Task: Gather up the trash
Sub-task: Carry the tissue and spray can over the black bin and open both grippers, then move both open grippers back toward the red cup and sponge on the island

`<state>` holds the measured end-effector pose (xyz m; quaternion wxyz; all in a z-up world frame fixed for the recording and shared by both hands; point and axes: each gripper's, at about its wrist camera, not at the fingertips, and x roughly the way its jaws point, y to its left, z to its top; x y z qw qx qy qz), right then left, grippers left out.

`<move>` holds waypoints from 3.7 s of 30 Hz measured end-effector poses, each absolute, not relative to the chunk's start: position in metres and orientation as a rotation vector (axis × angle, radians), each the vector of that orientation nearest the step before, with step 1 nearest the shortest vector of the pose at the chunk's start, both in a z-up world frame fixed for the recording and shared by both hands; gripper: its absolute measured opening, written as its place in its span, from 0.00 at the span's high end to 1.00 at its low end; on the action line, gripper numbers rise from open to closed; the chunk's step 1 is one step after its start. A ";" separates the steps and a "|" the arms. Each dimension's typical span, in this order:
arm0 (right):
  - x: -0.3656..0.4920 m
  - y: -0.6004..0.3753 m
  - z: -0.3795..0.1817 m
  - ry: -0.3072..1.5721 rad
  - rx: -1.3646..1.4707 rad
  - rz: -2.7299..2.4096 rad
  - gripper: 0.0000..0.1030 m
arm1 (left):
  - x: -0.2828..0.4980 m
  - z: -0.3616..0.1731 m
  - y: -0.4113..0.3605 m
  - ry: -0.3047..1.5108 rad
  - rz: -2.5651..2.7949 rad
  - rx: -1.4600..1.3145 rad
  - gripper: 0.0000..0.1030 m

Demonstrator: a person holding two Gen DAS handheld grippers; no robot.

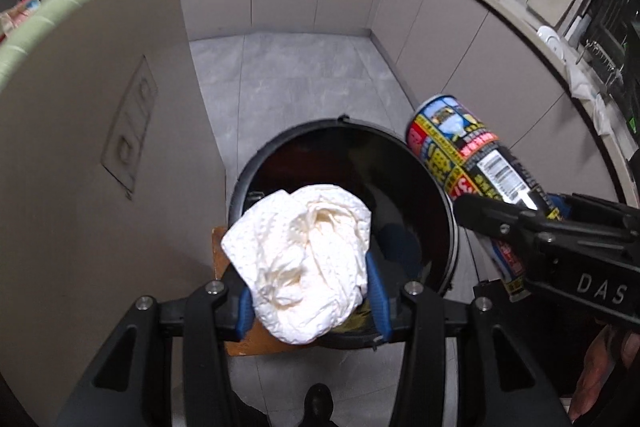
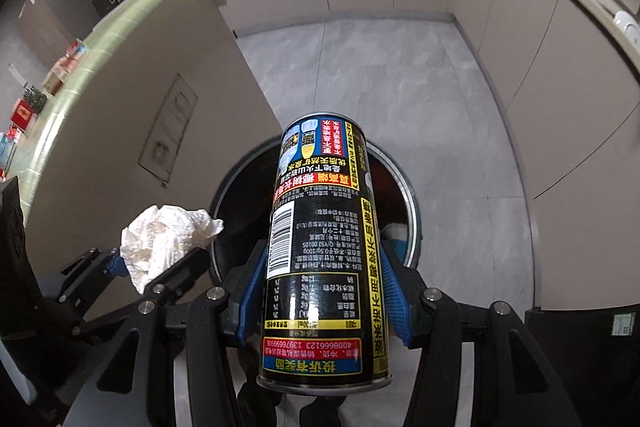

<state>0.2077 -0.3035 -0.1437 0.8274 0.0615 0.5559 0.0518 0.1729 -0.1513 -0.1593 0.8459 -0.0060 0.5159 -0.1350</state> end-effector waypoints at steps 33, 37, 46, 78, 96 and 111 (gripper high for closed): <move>0.253 -0.331 -0.112 1.137 0.113 -0.052 0.00 | 0.196 -0.115 -0.146 1.036 -0.159 -0.012 0.05; 0.253 -0.325 -0.085 1.100 0.099 -0.029 0.00 | 0.195 -0.091 -0.142 1.005 -0.150 -0.012 0.05; 0.245 -0.307 -0.040 1.024 0.080 -0.011 0.00 | 0.174 -0.053 -0.112 0.930 -0.108 -0.036 0.05; 0.233 -0.145 0.028 0.886 -0.006 0.324 0.00 | 0.109 -0.001 0.052 0.783 0.212 -0.122 0.00; 0.247 0.014 0.030 0.830 -0.074 0.443 0.00 | 0.106 -0.018 0.209 0.738 0.338 -0.250 0.01; 0.303 0.102 0.023 0.829 -0.076 0.423 0.01 | 0.166 -0.030 0.282 0.757 0.275 -0.255 0.12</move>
